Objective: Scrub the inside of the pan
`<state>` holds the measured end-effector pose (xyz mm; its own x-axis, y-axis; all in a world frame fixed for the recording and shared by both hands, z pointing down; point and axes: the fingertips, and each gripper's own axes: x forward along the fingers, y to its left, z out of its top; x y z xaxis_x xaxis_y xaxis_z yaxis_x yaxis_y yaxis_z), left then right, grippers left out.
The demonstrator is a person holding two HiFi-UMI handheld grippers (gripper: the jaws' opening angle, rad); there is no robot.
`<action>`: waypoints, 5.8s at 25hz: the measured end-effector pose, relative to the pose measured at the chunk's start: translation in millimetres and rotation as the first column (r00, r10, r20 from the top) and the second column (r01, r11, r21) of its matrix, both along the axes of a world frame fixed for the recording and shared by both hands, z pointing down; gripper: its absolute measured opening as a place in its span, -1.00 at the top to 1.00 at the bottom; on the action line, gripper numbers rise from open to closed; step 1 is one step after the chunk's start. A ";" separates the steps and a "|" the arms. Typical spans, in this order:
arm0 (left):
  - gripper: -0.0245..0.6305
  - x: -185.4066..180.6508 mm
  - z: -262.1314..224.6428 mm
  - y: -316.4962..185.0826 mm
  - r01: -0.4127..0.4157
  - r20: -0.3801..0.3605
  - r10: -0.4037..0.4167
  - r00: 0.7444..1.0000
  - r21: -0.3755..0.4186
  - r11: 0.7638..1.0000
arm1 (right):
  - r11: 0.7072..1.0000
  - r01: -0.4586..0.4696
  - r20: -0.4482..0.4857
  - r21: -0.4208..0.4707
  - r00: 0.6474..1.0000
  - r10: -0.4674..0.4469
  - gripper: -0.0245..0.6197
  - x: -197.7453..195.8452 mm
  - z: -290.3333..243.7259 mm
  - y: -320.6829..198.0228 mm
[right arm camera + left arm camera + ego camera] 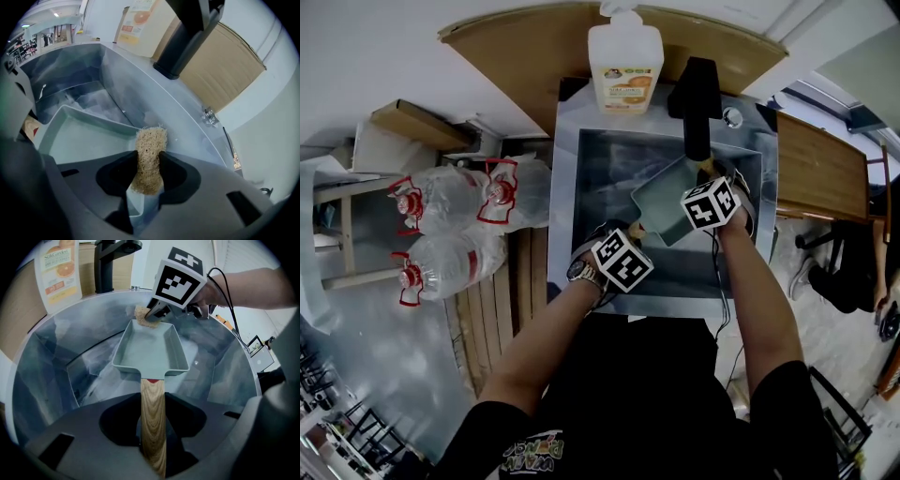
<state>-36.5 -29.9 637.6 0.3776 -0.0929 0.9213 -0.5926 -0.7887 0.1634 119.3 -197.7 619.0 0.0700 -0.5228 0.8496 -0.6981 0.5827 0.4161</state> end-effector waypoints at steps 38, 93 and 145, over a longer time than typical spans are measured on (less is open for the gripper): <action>0.43 -1.2 0.5 0.6 -0.003 0.001 0.003 1.000 -0.002 1.000 | 0.630 0.776 0.188 0.012 0.617 -0.764 0.47 -163.9 -11.8 82.4; 0.43 -1.5 -0.8 0.4 0.002 0.003 -0.002 1.000 -0.004 1.000 | 0.997 -0.070 -0.208 -0.038 0.976 0.061 0.47 42.7 -4.5 85.8; 0.90 33.6 -314.1 43.5 0.424 -0.555 -0.047 0.831 0.576 0.699 | 0.874 -0.217 0.700 0.434 0.692 -0.176 0.47 44.2 -303.3 189.8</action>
<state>-2.9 13.7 323.5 0.6063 -0.7404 0.2902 -0.7680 -0.6398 -0.0276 163.5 -7.9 315.7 -0.4231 -0.8539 0.3031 -0.8961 0.4439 -0.0002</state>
